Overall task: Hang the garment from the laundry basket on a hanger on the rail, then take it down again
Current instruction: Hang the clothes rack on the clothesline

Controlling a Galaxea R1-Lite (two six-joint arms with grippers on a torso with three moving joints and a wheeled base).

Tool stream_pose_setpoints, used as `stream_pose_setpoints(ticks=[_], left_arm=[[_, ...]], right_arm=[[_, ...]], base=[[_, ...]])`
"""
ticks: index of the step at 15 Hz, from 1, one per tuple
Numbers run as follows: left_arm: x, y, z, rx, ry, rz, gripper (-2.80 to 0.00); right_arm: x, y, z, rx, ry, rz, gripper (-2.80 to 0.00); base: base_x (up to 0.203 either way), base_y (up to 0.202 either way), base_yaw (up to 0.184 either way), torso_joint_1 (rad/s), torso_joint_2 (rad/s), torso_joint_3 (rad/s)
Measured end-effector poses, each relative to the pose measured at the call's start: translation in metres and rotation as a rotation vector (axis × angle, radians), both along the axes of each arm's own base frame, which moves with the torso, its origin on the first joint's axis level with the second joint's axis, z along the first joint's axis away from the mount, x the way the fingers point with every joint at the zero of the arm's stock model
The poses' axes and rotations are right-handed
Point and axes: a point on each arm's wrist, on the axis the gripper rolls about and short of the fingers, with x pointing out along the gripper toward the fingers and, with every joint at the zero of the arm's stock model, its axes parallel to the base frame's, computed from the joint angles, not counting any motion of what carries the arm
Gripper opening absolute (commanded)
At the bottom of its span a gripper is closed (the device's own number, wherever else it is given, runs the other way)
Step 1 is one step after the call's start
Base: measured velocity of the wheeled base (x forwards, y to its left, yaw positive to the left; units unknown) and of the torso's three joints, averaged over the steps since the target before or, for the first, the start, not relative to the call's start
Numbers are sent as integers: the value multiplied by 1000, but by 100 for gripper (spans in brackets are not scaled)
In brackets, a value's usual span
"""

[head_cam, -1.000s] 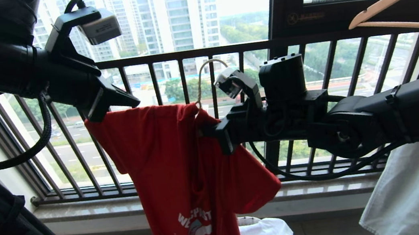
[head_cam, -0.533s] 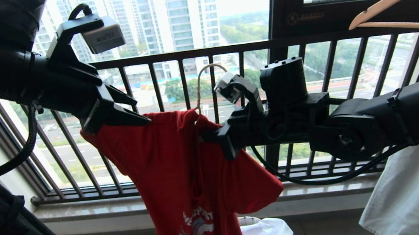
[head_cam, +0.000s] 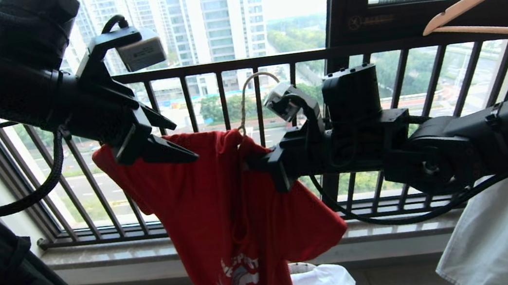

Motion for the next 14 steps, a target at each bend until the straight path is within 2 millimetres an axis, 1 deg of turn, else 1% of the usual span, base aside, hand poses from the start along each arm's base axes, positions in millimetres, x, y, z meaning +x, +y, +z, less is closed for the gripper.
stream_pose_setpoints(ticks=[4, 7, 14], left_arm=[[12, -5, -2, -18, -34, -5, 0], [16, -7, -5, -43, -8, -22, 0], [28, -12, -18, -35, 38, -20, 0]], right_arm=[[-4, -3, 4, 6, -4, 9, -280], [-5, -5, 7, 13, -9, 8, -280], [-7, -12, 15, 27, -23, 1, -280]], base=[[0, 0, 0, 0, 0, 0], [0, 0, 0, 0, 0, 0], [0, 0, 0, 0, 0, 0]])
